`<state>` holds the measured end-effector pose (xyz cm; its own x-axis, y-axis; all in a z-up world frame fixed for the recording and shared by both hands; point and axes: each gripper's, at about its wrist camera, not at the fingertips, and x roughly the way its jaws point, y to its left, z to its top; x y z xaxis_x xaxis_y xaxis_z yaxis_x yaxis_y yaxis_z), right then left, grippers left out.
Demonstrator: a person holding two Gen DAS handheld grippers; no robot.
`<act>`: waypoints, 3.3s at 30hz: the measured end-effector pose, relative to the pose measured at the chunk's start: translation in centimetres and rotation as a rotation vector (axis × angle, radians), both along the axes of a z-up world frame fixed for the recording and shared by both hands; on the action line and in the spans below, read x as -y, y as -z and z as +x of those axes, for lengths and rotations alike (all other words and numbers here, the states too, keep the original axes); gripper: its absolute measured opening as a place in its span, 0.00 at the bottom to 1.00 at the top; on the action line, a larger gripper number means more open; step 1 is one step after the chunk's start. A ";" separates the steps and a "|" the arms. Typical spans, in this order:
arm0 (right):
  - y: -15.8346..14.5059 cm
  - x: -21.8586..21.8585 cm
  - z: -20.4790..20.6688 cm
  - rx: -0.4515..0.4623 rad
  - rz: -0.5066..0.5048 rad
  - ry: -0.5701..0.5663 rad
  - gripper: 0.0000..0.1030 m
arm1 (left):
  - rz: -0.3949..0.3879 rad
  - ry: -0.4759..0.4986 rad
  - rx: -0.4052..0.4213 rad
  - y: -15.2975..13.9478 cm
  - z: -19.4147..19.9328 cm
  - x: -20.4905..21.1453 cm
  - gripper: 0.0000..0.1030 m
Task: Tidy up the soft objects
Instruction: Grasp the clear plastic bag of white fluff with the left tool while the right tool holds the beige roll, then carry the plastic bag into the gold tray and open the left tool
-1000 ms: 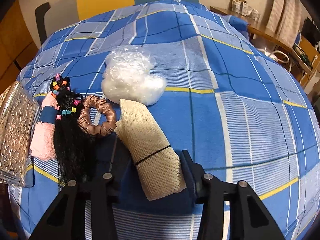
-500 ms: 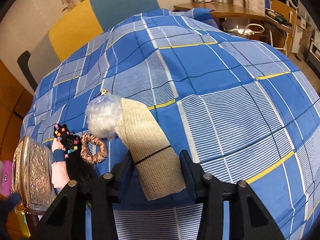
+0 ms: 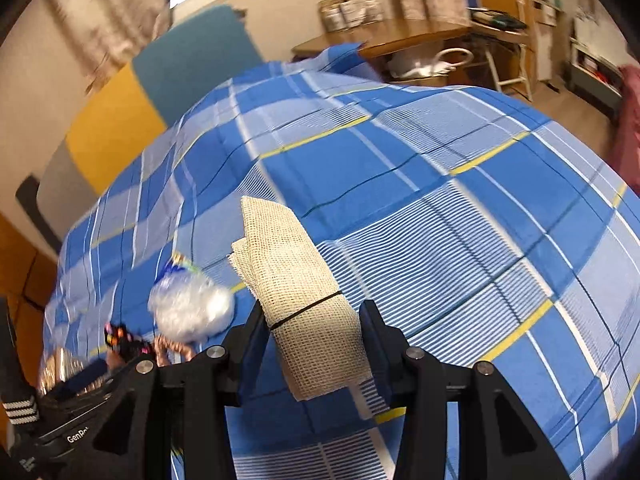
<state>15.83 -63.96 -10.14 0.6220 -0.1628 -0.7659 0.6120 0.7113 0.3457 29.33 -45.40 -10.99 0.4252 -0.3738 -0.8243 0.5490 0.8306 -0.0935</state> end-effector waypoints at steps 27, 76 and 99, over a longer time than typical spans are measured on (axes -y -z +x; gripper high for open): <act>0.2 0.9 -0.5 0.032 0.048 0.027 0.44 | 0.038 0.124 -0.025 2.8 -0.4 4.1 0.35; 1.6 -2.9 0.8 -0.069 -0.128 -0.092 0.44 | -0.288 -0.311 0.101 -10.2 -10.4 -45.1 0.36; -4.5 -6.7 -2.1 0.061 -0.358 -0.084 0.44 | -0.087 -0.647 -0.113 3.3 -9.3 -57.5 0.43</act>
<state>13.75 -57.25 -5.64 0.6870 -0.3600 -0.6312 0.5323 0.8406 0.0999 20.06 12.11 -14.28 0.4991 -0.1390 -0.8553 -0.0753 0.9764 -0.2026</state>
